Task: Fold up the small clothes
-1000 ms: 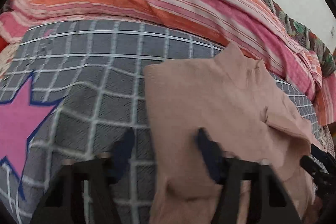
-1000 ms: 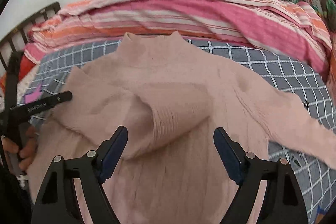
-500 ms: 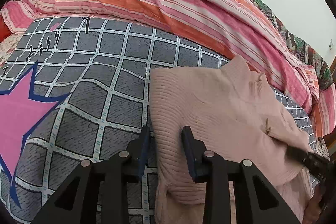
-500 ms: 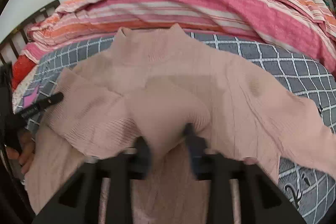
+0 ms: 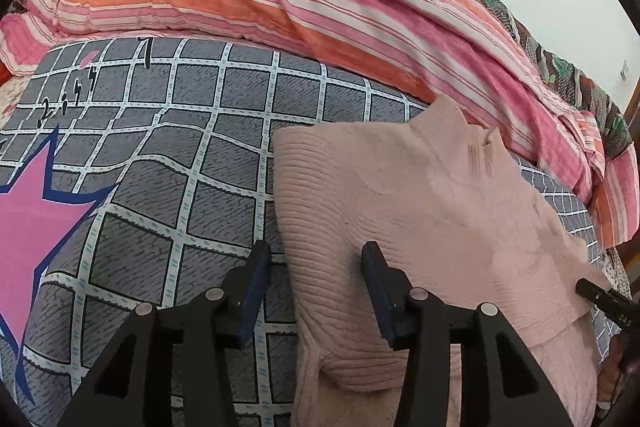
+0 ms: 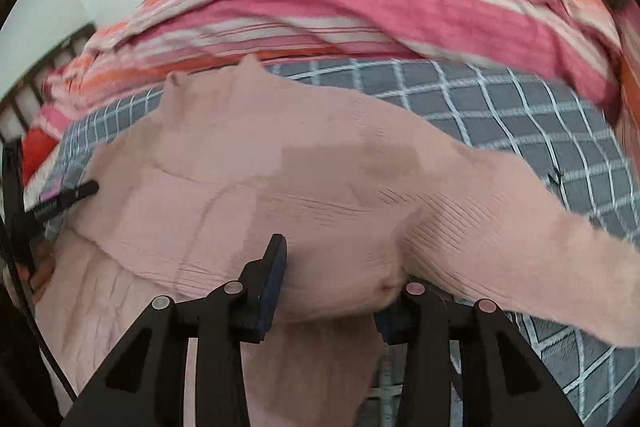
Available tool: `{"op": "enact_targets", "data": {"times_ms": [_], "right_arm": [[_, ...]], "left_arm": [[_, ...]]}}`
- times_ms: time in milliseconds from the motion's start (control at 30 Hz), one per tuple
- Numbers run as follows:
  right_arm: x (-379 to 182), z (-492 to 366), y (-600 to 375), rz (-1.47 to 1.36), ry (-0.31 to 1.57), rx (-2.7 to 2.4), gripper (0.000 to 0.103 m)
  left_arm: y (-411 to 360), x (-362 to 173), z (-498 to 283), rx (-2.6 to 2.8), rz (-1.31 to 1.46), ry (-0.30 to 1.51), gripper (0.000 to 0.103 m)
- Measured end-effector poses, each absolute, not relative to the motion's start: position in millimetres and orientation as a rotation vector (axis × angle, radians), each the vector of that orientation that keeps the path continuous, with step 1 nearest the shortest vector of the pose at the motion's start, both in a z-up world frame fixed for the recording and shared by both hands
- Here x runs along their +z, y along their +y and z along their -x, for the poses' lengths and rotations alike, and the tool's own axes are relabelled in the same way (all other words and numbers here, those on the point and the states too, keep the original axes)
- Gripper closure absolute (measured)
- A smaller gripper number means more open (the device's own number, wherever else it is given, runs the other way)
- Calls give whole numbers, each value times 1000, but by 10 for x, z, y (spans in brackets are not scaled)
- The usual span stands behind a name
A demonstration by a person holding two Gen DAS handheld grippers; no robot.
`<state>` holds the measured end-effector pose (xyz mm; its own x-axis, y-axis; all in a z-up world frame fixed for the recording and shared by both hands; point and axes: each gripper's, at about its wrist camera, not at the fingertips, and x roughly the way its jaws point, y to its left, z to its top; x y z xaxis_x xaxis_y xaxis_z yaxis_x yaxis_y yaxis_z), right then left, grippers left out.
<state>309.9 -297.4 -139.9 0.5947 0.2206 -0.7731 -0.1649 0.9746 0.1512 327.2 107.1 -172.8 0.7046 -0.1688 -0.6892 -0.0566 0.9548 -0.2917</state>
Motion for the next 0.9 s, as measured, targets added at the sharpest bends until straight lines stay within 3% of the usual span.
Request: {"op": "enact_targets", "data": {"times_ms": [133, 167, 200, 233, 267, 367, 500, 600, 667, 733, 833, 900], "right_arm": [[-1420, -3139, -3100, -146, 912, 259, 93], [-1397, -3152, -3099, -149, 905, 270, 95], [-1369, -3164, -3084, -147, 894, 276, 97], [-1309, -3180, -3062, -136, 871, 286, 97], [-1248, -3190, -3043, -128, 846, 296, 97], [-1120, -3214, -3049, -149, 786, 322, 97], [-1385, -3243, -3014, -80, 909, 261, 96], [-1458, -3159, -3034, -39, 940, 258, 90], [-1352, -3027, -3099, 2, 908, 238, 81], [-1271, -2894, -3217, 21, 881, 195, 67], [-1167, -2679, -3526, 14, 859, 127, 65], [-1131, -2557, -3780, -4, 853, 66, 63]], "left_arm": [[1088, -1708, -3303, -67, 317, 799, 58], [1101, -1694, -3318, -65, 324, 798, 58], [1150, -1666, -3351, -47, 352, 791, 61], [1175, -1648, -3361, -42, 369, 779, 84], [1215, -1623, -3381, -56, 387, 764, 91], [1243, -1637, -3360, -46, 379, 749, 91], [1209, -1614, -3285, -3, 340, 742, 91], [1184, -1546, -3221, -1, 307, 749, 82], [1147, -1510, -3160, -9, 278, 766, 66], [1089, -1478, -3057, -43, 246, 762, 62], [940, -1494, -2931, -68, 160, 769, 50], [875, -1610, -2900, -23, 89, 788, 49]]}}
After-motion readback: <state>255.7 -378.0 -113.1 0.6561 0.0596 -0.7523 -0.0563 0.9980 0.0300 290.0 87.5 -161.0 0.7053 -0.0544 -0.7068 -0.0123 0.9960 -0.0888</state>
